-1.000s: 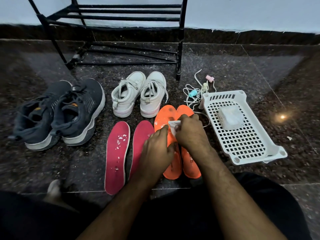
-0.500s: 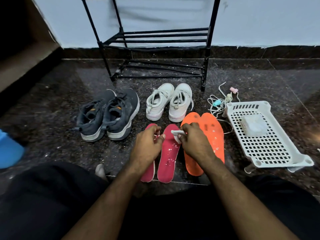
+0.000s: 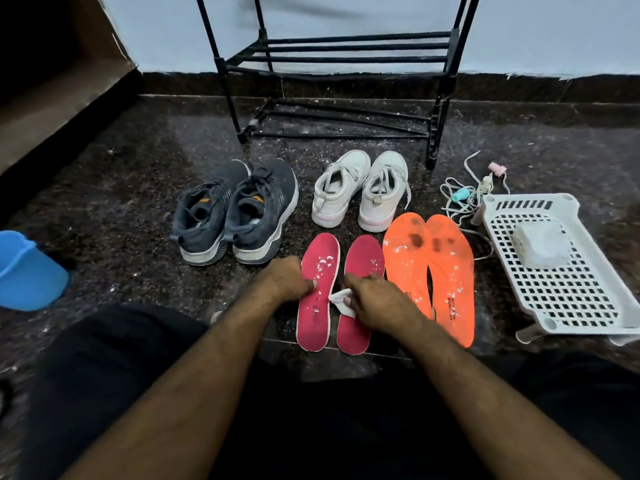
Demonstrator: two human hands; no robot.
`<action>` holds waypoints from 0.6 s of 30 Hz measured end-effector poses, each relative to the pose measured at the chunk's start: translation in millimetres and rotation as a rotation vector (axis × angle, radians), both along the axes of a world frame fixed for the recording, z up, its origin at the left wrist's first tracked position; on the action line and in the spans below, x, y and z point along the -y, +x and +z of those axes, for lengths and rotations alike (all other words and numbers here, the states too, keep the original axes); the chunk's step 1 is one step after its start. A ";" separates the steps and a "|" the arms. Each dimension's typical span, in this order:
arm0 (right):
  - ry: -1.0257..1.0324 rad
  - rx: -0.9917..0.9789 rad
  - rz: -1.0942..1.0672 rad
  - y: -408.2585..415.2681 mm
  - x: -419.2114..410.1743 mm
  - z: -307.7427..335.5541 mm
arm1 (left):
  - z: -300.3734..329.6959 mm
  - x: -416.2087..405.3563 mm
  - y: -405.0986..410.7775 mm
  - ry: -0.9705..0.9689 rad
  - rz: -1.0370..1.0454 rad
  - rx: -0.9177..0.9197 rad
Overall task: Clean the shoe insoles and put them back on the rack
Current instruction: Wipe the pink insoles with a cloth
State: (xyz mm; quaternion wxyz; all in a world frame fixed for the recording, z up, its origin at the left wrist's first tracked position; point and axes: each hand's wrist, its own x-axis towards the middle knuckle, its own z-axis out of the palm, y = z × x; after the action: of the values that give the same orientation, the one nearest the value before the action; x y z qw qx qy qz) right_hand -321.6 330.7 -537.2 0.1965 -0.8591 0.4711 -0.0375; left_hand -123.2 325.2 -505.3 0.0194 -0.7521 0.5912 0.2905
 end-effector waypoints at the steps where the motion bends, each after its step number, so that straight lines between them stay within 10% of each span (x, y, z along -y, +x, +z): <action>1: -0.013 -0.018 -0.002 -1.2 1.6 -2.0 | -4.4 3.6 -3.9 -0.004 0.045 -0.016; 18: 0.086 -0.008 -0.058 -20.6 17.6 0.5 | -26.0 19.1 -28.0 0.215 0.283 -0.107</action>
State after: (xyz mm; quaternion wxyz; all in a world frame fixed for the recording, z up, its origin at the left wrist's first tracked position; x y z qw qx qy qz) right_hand -342.2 313.1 -536.8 0.2305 -0.8360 0.4976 -0.0196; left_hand -151.3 306.1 -531.4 0.0270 -0.8048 0.4452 0.3916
